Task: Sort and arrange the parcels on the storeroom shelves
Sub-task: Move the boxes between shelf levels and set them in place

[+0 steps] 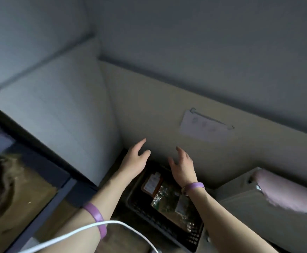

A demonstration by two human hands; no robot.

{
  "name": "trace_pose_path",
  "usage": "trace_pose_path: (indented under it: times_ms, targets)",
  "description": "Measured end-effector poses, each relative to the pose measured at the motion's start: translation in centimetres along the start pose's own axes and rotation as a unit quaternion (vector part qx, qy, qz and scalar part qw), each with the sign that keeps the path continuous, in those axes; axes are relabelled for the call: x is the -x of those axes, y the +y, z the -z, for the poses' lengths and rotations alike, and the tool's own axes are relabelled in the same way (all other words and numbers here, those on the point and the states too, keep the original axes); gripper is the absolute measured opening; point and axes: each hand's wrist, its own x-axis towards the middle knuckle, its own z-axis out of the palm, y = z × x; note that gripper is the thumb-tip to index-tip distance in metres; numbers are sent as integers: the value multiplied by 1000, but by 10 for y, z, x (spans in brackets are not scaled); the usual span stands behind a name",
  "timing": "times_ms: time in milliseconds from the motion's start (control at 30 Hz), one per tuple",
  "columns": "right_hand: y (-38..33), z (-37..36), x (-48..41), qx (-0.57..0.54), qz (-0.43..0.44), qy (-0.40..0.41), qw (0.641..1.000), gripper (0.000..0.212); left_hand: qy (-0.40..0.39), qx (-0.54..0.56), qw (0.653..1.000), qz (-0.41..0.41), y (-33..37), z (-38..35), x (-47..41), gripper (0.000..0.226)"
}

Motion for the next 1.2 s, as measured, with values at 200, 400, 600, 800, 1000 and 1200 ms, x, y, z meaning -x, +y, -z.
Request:
trace_pose_path:
  times_ms: [200,400,600,800,1000,1200]
  targets:
    - [-163,13,58,-36,172,14,984,53,86,16,994,-72,59,128,101,51]
    - [-285,-11,189,-109,322,-15,940,54,192,27,973,-124,58,227,249,52]
    - [-363,-61,338,-147,447,-85,878,53,303,31,941,-146,21,300,400,52]
    - [-405,-110,473,-178,534,-165,810,50,403,74,902,-134,-26,349,543,52]
    - [-442,-149,593,-195,585,-262,742,53,520,107,844,-78,-68,389,681,48]
    - [-475,-191,702,-192,627,-350,669,51,637,106,763,-9,-110,410,804,47]
